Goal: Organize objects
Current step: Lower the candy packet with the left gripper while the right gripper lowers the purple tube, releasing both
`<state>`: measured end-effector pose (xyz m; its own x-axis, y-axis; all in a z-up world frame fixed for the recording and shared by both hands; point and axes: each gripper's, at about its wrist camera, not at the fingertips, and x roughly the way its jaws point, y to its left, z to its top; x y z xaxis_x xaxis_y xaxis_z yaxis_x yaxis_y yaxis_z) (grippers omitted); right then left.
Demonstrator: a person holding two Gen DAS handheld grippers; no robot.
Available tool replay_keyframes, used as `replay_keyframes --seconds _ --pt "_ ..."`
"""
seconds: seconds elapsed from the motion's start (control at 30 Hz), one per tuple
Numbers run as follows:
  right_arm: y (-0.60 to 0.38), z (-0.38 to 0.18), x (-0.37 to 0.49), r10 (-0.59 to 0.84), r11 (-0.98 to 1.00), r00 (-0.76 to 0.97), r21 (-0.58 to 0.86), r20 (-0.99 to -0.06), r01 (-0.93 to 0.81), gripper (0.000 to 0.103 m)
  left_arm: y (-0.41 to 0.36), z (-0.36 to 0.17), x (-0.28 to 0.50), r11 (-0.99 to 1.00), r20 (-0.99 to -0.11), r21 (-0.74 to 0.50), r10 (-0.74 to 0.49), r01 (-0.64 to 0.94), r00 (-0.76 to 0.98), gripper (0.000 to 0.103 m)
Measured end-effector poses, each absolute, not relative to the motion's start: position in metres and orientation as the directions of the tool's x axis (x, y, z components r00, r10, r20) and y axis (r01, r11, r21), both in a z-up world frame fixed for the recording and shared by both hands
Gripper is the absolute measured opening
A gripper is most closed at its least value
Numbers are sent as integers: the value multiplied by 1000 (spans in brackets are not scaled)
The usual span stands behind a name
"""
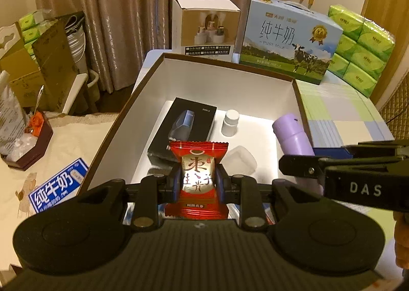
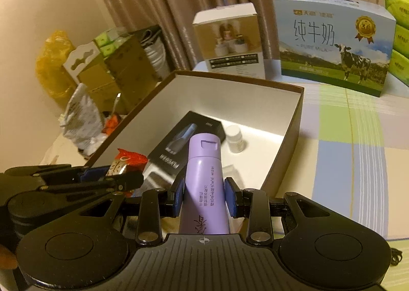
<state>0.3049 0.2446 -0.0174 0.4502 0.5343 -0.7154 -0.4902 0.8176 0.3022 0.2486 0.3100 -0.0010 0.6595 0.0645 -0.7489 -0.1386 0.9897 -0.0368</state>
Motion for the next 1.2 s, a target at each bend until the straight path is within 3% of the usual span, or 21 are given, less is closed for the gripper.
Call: replay_keyframes --seconds 0.47,0.53,1.07,1.17,1.2 --pt "254 -42 365 442 875 480 247 -758 -415 29 319 -20 307 995 -768 -36 32 -93 639 23" --pt "257 -44 370 426 882 493 228 -758 -411 8 319 -23 312 995 -771 -39 28 -90 636 23" --pt "253 -47 377 470 858 462 266 -752 -439 10 323 -36 322 995 -786 -43 22 -90 618 23" --pt "253 -46 373 475 850 452 260 -755 -458 18 323 -36 321 995 -786 -42 21 -88 618 24" --pt "253 -45 371 478 847 457 255 -750 -467 27 323 -36 321 996 -786 -42 17 -82 617 30"
